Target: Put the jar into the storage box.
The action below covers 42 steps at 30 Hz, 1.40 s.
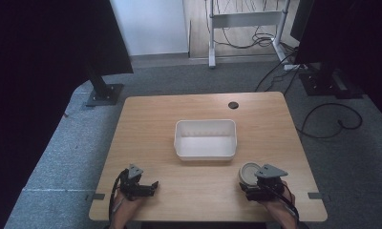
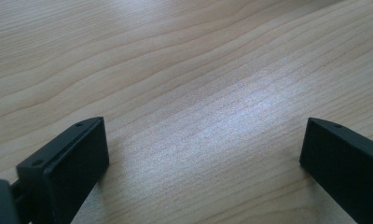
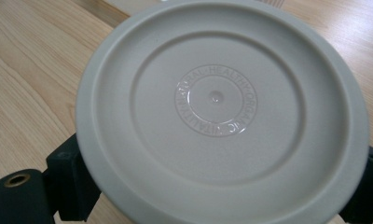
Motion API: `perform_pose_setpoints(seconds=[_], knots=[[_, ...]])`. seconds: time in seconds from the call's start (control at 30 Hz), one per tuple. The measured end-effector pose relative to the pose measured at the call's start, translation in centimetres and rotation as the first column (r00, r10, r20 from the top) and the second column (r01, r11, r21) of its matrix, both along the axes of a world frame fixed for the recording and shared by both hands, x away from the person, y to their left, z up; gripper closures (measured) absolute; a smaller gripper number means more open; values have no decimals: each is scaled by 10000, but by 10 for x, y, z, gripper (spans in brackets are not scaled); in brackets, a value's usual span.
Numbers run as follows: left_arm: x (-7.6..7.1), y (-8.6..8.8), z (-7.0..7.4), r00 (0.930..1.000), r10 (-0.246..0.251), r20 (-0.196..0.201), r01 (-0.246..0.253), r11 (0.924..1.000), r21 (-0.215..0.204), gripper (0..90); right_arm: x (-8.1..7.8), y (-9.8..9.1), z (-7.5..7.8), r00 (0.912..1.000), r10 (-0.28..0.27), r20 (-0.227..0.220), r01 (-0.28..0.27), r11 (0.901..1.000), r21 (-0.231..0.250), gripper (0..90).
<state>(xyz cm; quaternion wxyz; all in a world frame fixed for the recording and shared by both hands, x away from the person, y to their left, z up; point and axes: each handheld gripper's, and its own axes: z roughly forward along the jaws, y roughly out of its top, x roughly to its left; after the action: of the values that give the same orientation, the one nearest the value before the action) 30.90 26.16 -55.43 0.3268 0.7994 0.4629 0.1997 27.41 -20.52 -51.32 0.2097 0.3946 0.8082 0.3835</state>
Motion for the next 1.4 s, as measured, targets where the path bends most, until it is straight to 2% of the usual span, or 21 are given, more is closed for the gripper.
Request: perform_pose_setpoints(seconds=[0.37, 0.7, 1.4], knots=[[0, 0, 0, 10000, 1, 1, -1, 10000, -1, 8, 8, 13, 1, 10000, 75, 21, -75, 10000, 49, 94], [0, 0, 0, 10000, -1, -1, 1, 10000, 4, 8, 13, 30, 3, 9994, 346, 93, -346, 9994, 28, 94], [0, 0, 0, 10000, 0, -3, 0, 10000, 1, 8, 31, 60, 6, 9968, 788, 150, -792, 9964, 288, 94]])
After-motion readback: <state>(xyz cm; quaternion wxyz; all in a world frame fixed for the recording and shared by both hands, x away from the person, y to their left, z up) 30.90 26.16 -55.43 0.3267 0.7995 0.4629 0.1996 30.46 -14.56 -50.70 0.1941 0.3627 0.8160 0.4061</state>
